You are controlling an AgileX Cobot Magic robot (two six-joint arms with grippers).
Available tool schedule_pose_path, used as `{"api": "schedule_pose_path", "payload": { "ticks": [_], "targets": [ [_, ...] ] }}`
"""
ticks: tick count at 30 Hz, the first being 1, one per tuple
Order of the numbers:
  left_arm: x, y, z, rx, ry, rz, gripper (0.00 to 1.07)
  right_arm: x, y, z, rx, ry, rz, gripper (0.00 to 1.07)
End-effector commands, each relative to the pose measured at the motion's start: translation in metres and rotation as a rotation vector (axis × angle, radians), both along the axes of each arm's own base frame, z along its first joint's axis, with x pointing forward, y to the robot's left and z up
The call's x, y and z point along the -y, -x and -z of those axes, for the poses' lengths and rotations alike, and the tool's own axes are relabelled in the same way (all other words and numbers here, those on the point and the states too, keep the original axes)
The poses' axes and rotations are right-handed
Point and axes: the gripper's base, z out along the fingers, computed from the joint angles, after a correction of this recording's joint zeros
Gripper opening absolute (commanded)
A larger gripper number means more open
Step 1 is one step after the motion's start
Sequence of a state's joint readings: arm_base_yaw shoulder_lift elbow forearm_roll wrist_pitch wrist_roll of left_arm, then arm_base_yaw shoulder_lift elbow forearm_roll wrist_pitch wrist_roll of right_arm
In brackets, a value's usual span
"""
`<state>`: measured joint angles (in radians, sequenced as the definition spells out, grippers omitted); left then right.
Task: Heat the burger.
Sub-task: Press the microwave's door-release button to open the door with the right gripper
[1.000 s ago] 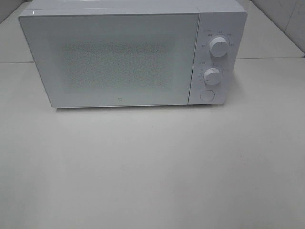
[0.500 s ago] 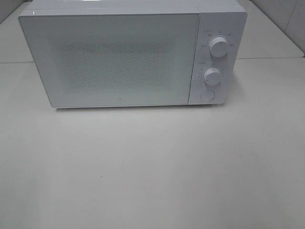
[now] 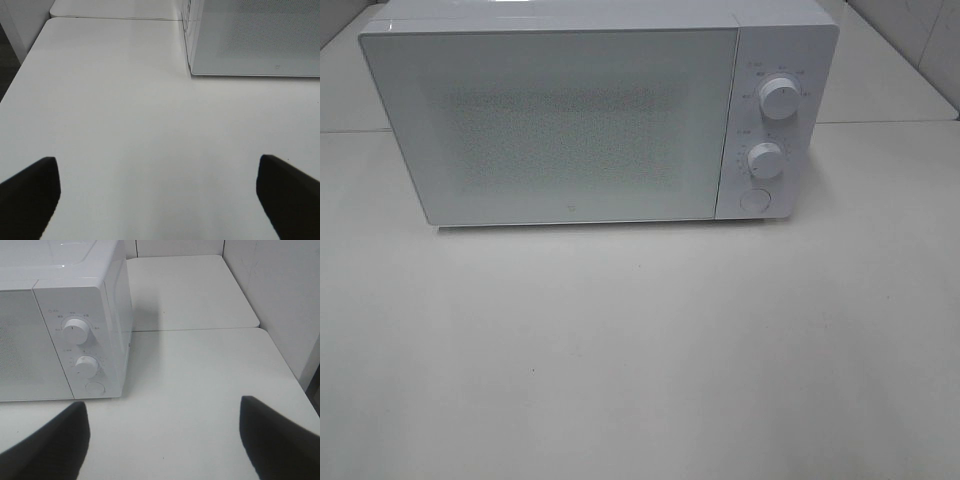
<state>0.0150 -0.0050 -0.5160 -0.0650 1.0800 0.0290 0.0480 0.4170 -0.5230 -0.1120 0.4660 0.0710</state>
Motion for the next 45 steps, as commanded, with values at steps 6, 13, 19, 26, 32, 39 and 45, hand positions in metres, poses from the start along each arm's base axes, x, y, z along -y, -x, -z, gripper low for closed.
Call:
{"api": "schedule_pose_path", "payload": {
  "ticks": [6, 13, 19, 26, 32, 39, 45],
  "targets": [
    [0.001, 0.001, -0.001, 0.024, 0.009, 0.001, 1.00, -0.001, -0.025, -0.004, 0.034, 0.034, -0.012, 0.75],
    [0.001, 0.001, -0.001, 0.024, 0.009, 0.001, 1.00, -0.003, -0.053, 0.002, 0.025, 0.037, -0.019, 0.75],
    [0.001, 0.001, -0.001, 0.024, 0.009, 0.001, 1.00, -0.006, -0.075, 0.008, 0.026, 0.035, -0.037, 0.75],
    [0.001, 0.001, -0.001, 0.024, 0.009, 0.001, 1.00, -0.012, -0.096, 0.037, 0.139, -0.014, -0.088, 0.73],
    [0.001, 0.001, -0.001, 0.024, 0.009, 0.001, 1.00, -0.016, -0.099, 0.058, 0.178, -0.161, -0.081, 0.61],
    [0.001, 0.001, -0.001, 0.024, 0.009, 0.001, 1.00, -0.016, -0.104, 0.079, 0.074, -0.464, 0.027, 0.32],
    [0.001, 0.001, -0.001, 0.024, 0.009, 0.001, 1.00, -0.016, -0.113, 0.096, -0.026, -0.743, 0.159, 0.00]
  ]
}}
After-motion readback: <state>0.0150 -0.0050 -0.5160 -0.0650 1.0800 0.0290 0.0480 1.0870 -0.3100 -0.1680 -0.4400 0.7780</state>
